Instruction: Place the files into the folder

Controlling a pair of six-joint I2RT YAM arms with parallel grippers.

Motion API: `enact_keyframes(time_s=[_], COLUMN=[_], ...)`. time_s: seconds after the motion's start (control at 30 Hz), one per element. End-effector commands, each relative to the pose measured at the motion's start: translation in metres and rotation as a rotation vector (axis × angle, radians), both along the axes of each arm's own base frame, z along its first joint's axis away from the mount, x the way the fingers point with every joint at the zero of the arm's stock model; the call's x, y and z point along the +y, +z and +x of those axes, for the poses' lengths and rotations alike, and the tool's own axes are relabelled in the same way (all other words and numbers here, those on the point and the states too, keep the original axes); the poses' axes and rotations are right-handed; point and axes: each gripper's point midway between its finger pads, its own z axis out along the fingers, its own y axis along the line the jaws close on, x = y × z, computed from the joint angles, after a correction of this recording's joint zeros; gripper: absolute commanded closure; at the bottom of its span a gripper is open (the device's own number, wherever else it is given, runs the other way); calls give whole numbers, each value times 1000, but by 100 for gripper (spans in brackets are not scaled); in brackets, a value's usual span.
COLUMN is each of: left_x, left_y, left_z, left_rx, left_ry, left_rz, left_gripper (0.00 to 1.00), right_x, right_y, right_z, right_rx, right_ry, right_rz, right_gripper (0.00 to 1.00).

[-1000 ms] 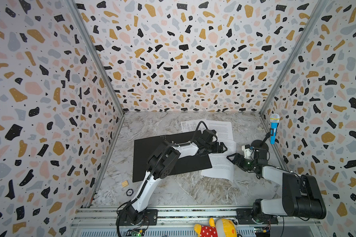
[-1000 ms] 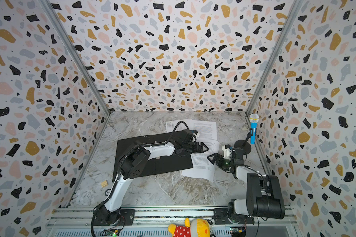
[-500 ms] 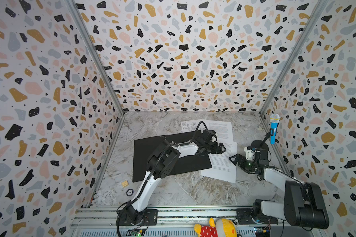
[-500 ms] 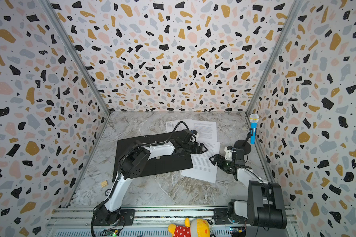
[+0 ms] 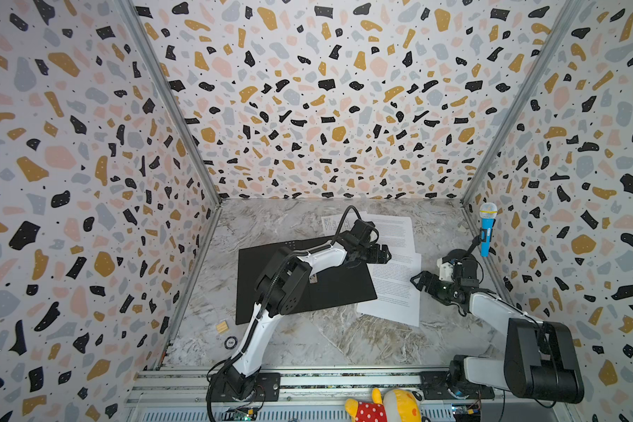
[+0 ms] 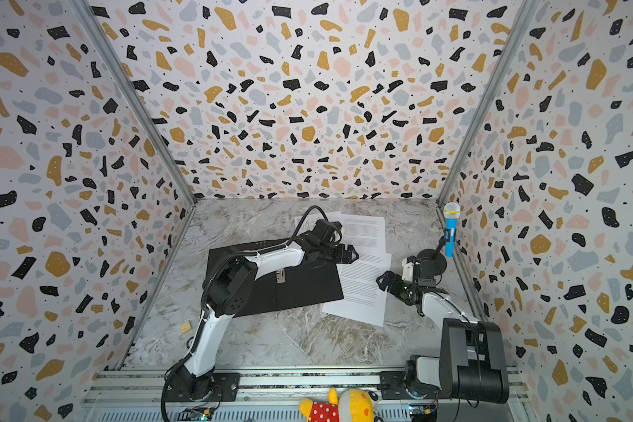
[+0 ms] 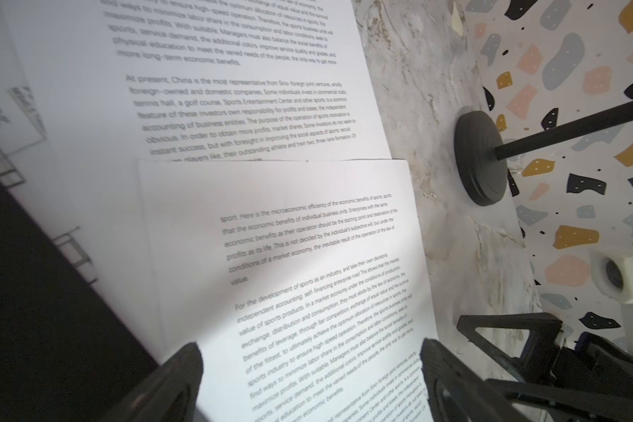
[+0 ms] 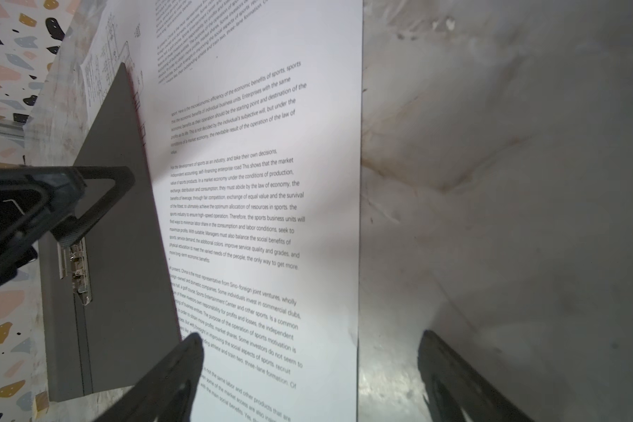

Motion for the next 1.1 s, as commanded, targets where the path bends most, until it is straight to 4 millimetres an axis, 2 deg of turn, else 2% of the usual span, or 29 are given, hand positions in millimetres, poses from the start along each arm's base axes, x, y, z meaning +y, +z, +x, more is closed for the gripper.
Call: enact_keyframes(time_s=[0.0, 0.2, 0.37, 0.6, 0.8, 1.07], left_x=[4, 6, 5, 6, 0, -14], left_y=[1, -11, -26, -28, -38, -37], left_z=[10, 20, 20, 26, 16, 2], left_rx=[-36, -54, -33, -53, -15, 5], left_ry=[-2, 14, 3, 21, -20, -69], left_rz=[52, 105, 125, 143, 138, 96], left_gripper=[6, 6, 5, 5, 6, 6], right_x=[0, 2, 3, 4, 6, 10], right_y=[8, 4, 3, 0, -4, -11], right_z=[14, 17, 17, 16, 16, 18], right_rx=[-39, -28, -28, -24, -10, 15], right_ry=[17, 32, 33, 41, 52, 71], right_rz=[-10, 3, 5, 9, 22, 44], right_gripper=[8, 8, 8, 8, 8, 8])
